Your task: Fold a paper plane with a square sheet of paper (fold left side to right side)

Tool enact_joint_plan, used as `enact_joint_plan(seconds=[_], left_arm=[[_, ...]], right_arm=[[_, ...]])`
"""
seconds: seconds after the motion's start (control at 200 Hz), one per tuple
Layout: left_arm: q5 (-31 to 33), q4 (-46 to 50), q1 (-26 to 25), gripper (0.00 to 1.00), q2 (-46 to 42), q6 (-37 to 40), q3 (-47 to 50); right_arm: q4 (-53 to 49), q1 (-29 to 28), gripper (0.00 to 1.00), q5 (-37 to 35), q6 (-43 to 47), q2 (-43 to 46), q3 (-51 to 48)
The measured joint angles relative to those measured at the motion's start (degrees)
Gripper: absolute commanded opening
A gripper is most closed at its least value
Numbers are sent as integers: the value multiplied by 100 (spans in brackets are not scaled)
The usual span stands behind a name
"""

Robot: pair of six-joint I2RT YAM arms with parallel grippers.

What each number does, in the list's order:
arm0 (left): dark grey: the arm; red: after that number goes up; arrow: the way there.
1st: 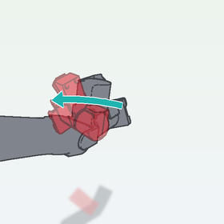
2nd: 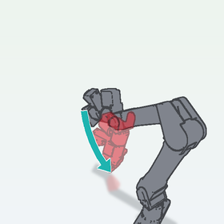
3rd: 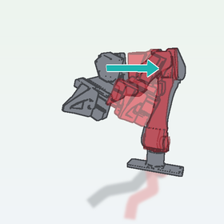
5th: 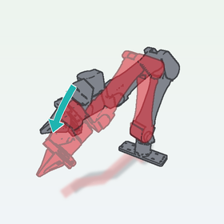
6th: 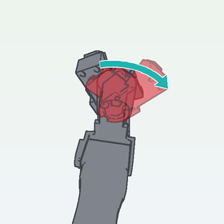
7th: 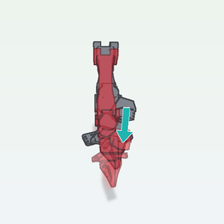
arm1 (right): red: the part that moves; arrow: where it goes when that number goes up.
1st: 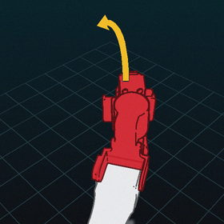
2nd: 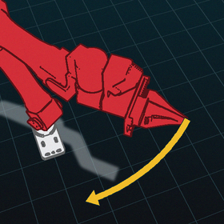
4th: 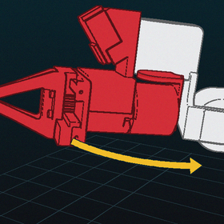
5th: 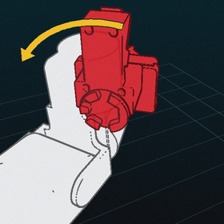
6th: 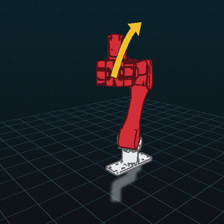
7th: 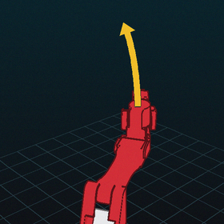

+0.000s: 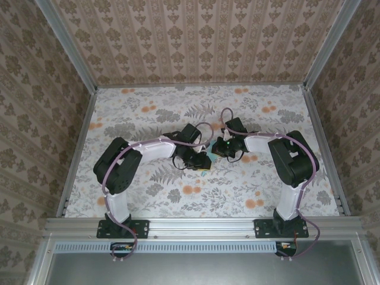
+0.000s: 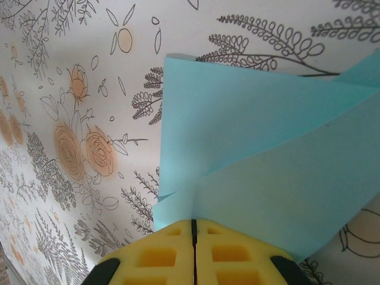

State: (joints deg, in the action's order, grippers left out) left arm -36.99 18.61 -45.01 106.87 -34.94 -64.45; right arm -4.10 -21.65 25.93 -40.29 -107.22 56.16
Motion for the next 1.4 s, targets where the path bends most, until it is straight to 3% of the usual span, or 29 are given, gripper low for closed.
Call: enact_joint_plan(seconds=[1.4], left_arm=[[-260,-1126,144,20,149,-407,791]], right_arm=[[-354,17,8,-4,267,-79,214]])
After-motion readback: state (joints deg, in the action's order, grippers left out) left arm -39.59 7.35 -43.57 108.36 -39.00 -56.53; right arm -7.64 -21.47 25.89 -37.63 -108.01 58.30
